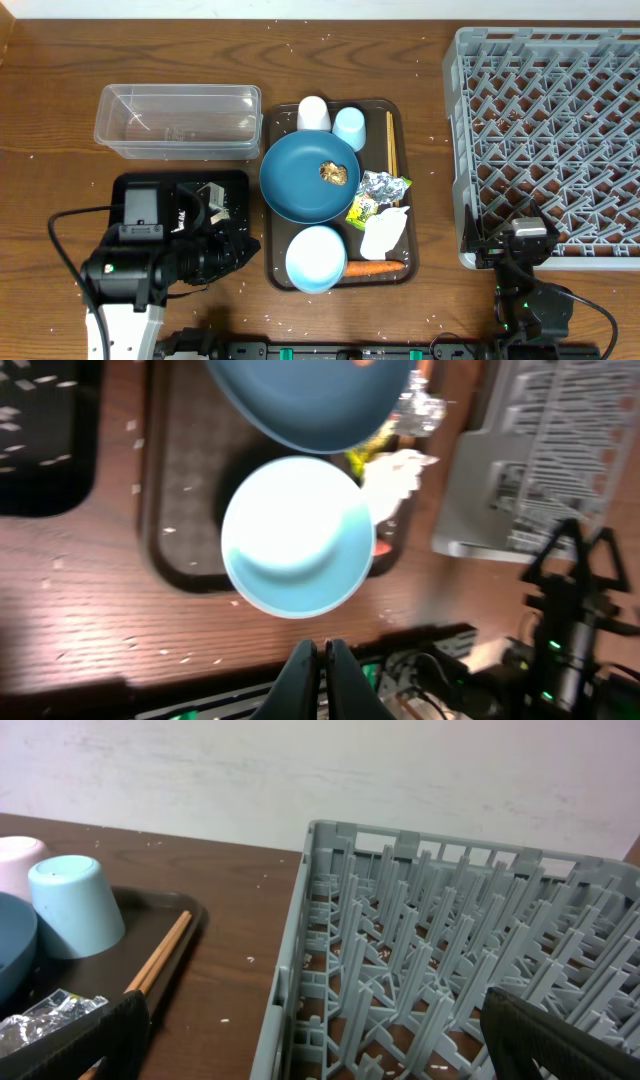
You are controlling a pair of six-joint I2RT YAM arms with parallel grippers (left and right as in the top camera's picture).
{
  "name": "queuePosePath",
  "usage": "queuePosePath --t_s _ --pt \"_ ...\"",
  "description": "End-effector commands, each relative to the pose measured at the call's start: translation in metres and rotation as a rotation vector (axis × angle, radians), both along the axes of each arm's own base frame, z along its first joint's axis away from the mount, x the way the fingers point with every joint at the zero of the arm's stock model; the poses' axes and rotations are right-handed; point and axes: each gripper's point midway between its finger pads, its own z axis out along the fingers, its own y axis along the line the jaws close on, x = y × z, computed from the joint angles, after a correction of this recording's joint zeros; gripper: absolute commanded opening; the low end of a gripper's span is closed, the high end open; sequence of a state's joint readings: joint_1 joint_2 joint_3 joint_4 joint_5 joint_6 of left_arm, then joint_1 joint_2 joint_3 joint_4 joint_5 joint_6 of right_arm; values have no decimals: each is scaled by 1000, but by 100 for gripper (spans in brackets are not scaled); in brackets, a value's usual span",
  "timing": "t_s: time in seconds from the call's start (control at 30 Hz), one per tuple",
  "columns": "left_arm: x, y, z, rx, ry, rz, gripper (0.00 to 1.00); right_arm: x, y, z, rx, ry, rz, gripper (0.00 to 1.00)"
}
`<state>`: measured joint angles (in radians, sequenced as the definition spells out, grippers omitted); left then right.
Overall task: Sort waste into correct bins and load items into the dishwasher rack
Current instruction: 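Carry the light-blue bowl back and set it on the brown tray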
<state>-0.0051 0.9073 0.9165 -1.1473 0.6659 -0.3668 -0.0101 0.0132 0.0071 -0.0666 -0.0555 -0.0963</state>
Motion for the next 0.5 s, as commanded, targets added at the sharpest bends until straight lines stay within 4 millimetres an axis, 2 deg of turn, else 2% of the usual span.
queuePosePath --t_s 0.0,0.1,0.13,0.23,0.27,0.47 --pt "-1 4 -14 60 52 14 6 0 -2 -2 -6 5 -8 99" --pt "-4 -3 -17 63 69 -28 6 0 -2 -2 -6 5 -8 99" --pt "-5 -5 -18 64 71 -39 13 0 -2 -2 -6 5 -8 99" --pt "-6 -12 -19 65 70 -81 57 0 -2 -2 -6 5 -8 99" --pt "-6 -16 -20 66 67 -103 65 0 -2 -2 -6 5 -8 99" --pt "-8 -38 -21 58 47 -206 65 0 -2 -2 -6 5 -8 99"
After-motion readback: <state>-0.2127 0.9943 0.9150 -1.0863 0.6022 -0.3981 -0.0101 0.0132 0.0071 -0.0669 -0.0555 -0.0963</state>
